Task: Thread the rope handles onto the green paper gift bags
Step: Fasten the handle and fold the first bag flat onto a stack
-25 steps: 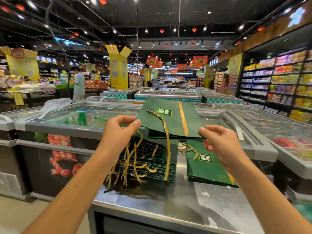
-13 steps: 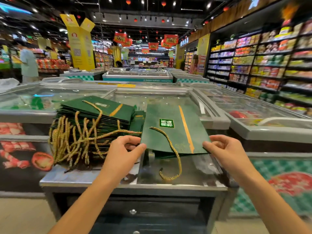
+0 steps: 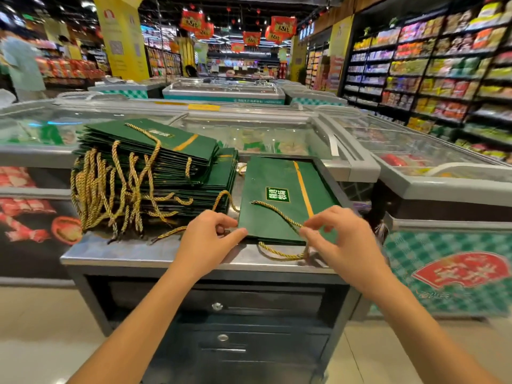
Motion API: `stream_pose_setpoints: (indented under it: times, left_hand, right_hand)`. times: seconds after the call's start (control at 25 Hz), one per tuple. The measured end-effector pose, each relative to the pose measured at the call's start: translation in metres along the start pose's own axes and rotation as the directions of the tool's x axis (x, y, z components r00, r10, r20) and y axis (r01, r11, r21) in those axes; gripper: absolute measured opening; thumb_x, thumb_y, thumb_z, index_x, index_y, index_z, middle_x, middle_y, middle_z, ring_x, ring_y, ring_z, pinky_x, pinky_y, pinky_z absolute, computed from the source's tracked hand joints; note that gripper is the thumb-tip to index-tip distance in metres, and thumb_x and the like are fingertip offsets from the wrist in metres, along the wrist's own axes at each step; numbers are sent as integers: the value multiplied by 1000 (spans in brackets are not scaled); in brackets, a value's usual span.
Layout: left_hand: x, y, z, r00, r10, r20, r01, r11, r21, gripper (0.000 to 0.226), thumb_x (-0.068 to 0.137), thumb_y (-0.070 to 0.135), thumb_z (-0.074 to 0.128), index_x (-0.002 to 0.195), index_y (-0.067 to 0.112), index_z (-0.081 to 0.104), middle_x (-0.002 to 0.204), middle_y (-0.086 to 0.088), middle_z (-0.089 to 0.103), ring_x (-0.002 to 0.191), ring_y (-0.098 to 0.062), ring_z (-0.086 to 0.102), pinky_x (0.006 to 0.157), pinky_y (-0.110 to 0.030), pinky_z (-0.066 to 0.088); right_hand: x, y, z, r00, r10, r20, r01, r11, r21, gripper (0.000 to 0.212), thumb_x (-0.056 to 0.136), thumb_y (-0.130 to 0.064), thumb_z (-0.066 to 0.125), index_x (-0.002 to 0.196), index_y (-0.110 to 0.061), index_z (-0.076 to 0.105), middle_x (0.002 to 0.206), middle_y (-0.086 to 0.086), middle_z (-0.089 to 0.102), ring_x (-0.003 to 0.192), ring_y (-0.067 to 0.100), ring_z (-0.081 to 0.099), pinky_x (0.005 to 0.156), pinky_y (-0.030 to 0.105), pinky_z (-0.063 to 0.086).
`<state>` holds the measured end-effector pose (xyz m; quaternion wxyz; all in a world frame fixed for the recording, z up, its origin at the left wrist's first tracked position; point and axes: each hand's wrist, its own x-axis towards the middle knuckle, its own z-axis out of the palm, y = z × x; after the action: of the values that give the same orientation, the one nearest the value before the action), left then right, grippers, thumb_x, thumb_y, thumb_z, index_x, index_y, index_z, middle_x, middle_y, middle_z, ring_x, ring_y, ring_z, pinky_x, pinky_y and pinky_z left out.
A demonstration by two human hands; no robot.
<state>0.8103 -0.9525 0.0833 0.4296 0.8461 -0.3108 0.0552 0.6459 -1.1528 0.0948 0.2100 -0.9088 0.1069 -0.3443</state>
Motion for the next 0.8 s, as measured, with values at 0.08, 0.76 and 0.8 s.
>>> stream_pose_setpoints:
  times: [0.08, 0.76, 0.8]
  left_hand:
    - [0, -2, 1, 1000, 0, 3, 0, 1000, 7, 28, 86, 42, 75, 106, 22, 74, 101, 8, 62, 91, -4, 58, 79, -28, 52]
    - [-4, -10, 0, 994, 100, -53, -104, 993, -65, 12, 86, 33, 76, 94, 26, 75, 94, 10, 61, 88, -5, 56, 74, -20, 46]
    - [-4, -11, -1, 992, 99, -78, -105, 992, -75, 8, 86, 32, 76, 92, 28, 74, 94, 9, 59, 88, -5, 54, 74, -19, 43]
  right_hand:
    - [-1, -20, 13, 993, -31, 114, 20, 995, 94, 30, 83, -54, 70, 93, -26, 76, 87, -16, 64, 90, 5, 56, 79, 18, 42]
    - [70, -5, 48, 965, 165, 206, -188, 977, 101, 14, 99, -34, 61, 92, -24, 65, 96, -7, 70, 77, 20, 62, 71, 33, 48]
    - [68, -2, 49, 957, 169, 236, -192, 978, 77, 14, 100, -34, 60, 93, -23, 64, 92, -6, 68, 79, 21, 61, 70, 32, 47]
